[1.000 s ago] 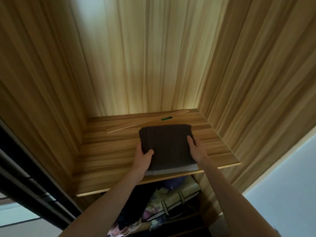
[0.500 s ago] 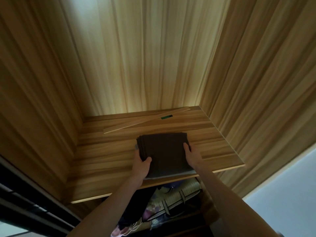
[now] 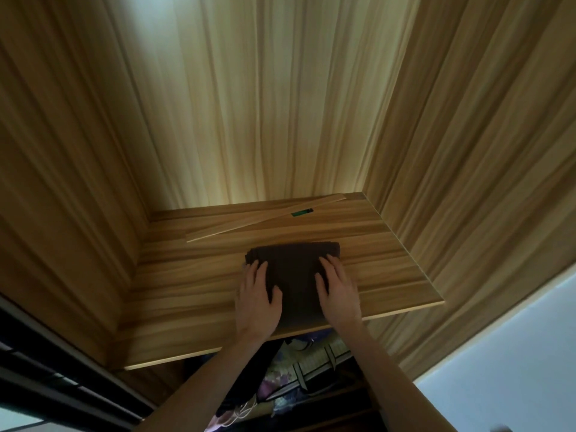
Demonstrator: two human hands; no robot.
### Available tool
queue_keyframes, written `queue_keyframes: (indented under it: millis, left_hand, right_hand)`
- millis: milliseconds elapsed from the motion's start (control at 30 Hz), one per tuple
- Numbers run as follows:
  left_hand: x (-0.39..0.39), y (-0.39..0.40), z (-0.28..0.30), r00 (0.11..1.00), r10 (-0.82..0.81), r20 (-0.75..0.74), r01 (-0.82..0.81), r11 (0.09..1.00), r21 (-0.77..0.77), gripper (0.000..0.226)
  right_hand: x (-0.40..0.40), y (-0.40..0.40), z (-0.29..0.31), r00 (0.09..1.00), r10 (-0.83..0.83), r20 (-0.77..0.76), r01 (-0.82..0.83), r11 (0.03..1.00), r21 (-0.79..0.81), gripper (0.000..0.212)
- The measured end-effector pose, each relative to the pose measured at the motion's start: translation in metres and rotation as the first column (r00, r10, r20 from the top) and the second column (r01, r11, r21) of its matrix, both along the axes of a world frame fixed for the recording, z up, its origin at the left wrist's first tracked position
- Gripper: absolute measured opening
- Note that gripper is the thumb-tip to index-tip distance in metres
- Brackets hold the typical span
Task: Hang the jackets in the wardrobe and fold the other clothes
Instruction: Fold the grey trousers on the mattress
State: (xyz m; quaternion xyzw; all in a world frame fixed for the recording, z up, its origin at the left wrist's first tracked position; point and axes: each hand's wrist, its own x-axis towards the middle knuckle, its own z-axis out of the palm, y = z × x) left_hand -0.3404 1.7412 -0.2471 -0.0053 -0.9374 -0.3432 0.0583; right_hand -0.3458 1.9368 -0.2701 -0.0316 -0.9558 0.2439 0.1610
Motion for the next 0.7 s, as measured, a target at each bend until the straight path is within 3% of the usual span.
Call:
queue_keyframes:
  millis: [133,367,533,700]
  left_hand:
    - [0.000,0.001,-0.011,0.991,-0.133,-0.001,0.130,0.972,-0.194,0.062]
    - [0.001,-0.010,-0.022,0.983,-0.171,0.070,0.184,0.940,-0.287,0.070]
    - [0.013,-0.024,-0.002,0.987,-0.155,0.031,0.157,0.950,-0.268,0.064]
    - [0.041,-0.062,0.013,0.985,-0.130,-0.116,0.071,0.907,-0.415,0.065]
  right_hand:
    - [0.007,0.001,-0.018,0.995,0.075,0.066,-0.083,0.987,0.138,0.069]
    - [0.005,0.006,-0.017,0.984,0.104,0.142,-0.119,0.988,0.095,0.078]
    - [0.013,0.001,-0.001,0.992,0.111,0.067,-0.109,0.994,-0.032,0.084]
    - [0.033,-0.021,0.024,0.988,0.148,-0.038,-0.151,0.986,-0.073,0.072]
